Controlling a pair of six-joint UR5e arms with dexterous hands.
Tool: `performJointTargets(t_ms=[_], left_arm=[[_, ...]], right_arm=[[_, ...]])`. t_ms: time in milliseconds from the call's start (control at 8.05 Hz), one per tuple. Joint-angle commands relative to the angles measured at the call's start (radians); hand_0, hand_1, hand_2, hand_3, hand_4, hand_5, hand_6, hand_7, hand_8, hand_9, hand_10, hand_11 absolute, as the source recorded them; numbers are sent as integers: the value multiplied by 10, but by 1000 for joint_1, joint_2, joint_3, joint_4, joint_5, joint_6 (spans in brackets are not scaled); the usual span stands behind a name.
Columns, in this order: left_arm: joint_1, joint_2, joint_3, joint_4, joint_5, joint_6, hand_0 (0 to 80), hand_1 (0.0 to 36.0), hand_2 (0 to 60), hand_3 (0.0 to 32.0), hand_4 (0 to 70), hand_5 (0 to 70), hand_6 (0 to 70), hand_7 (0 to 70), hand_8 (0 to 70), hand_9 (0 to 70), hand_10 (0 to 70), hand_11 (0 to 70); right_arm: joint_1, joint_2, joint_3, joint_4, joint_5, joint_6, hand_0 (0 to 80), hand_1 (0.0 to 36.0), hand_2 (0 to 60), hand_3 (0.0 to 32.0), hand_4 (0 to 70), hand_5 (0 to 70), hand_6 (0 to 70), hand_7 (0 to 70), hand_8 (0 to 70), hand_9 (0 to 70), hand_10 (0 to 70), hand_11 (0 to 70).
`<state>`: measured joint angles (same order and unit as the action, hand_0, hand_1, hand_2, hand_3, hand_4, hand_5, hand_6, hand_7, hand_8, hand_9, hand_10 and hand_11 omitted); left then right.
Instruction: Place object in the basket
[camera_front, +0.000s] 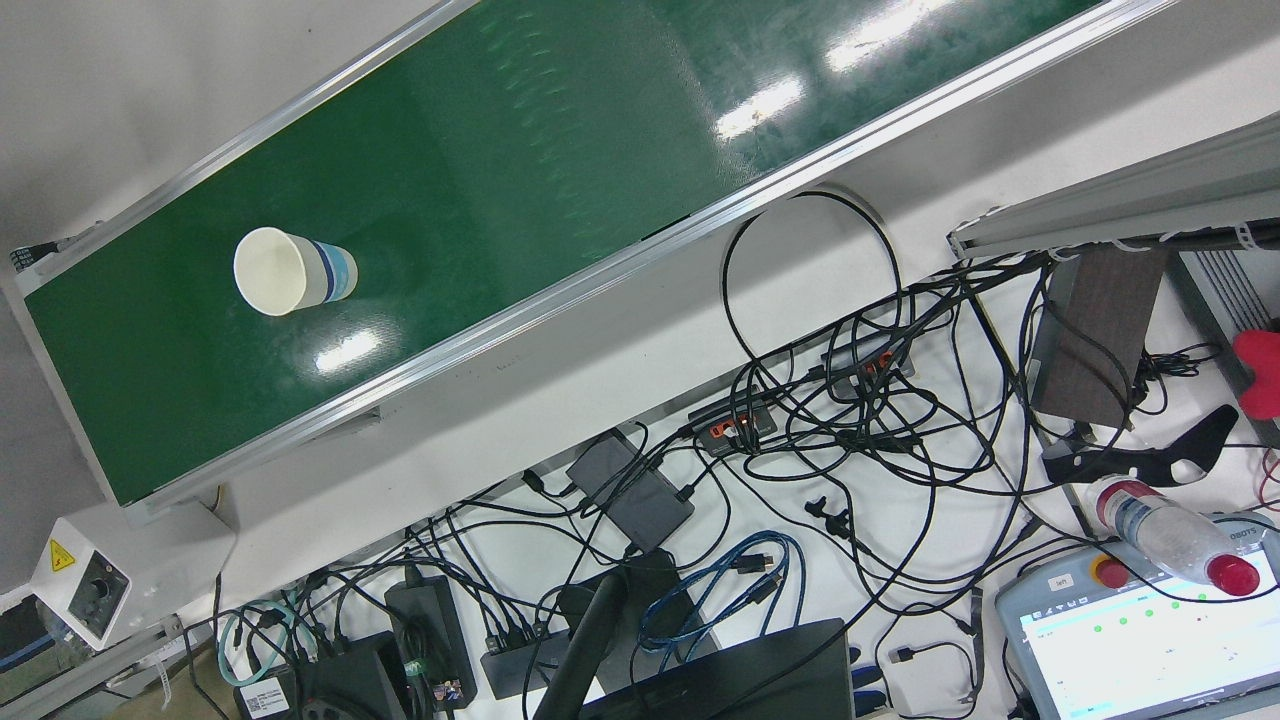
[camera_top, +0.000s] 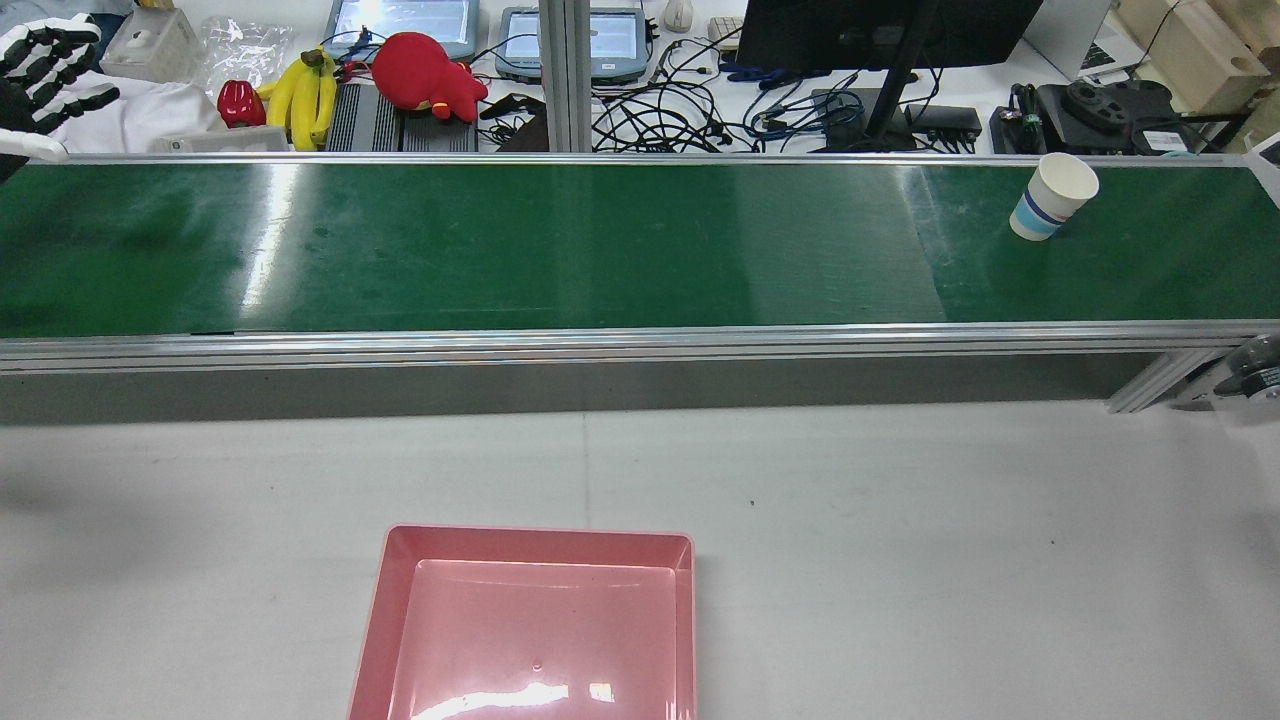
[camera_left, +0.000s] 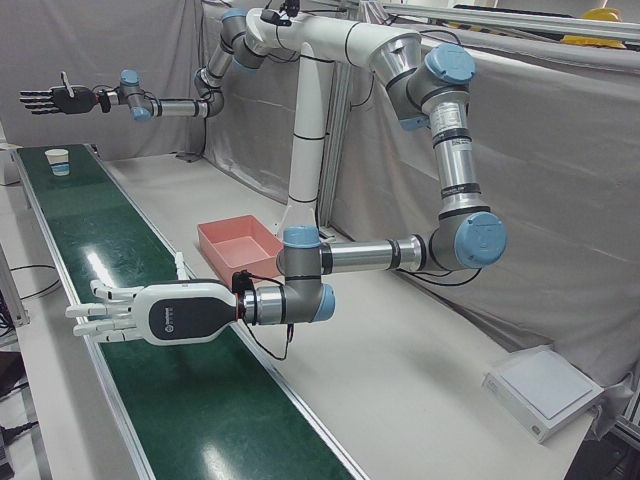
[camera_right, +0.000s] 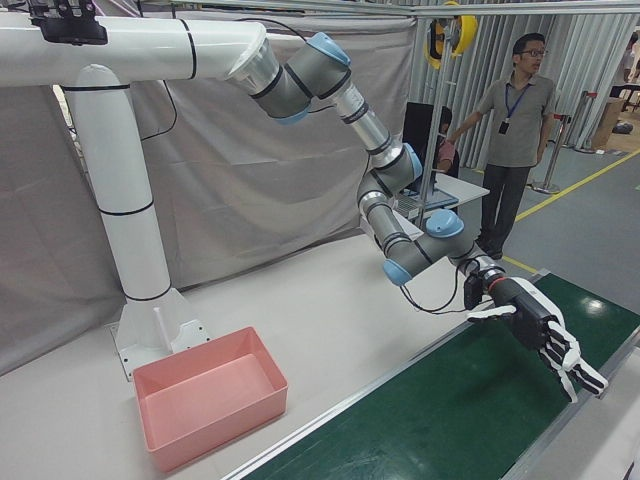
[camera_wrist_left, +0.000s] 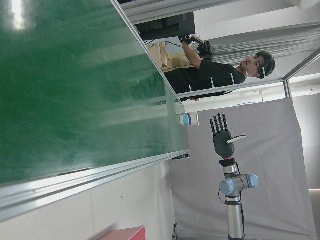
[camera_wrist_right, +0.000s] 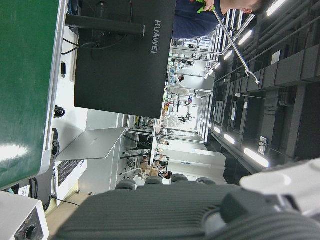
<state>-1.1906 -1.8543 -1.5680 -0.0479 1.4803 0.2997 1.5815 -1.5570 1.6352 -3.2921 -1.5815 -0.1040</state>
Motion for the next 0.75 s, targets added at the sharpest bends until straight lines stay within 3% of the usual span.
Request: performJointTargets(t_ms=[0, 249, 621], left_arm=[[17, -6, 42, -39, 0, 7, 553, 160, 0, 66, 0, 375, 17, 10, 8, 0, 58, 105], [46, -19, 43, -26, 0, 54, 559, 161, 0, 58, 2, 387, 18, 13, 10, 0, 48, 90], [48, -25, 45, -10, 0, 62, 554, 147, 0, 72, 2, 373, 15, 8, 8, 0, 39, 77]], right_arm=[[0, 0, 0, 0, 0, 0, 0, 0, 0, 0, 0, 0, 0, 0, 0, 0, 0, 0], [0, 0, 0, 0, 0, 0, 0, 0, 0, 0, 0, 0, 0, 0, 0, 0, 0, 0], [0, 0, 0, 0, 0, 0, 0, 0, 0, 0, 0, 0, 0, 0, 0, 0, 0, 0]])
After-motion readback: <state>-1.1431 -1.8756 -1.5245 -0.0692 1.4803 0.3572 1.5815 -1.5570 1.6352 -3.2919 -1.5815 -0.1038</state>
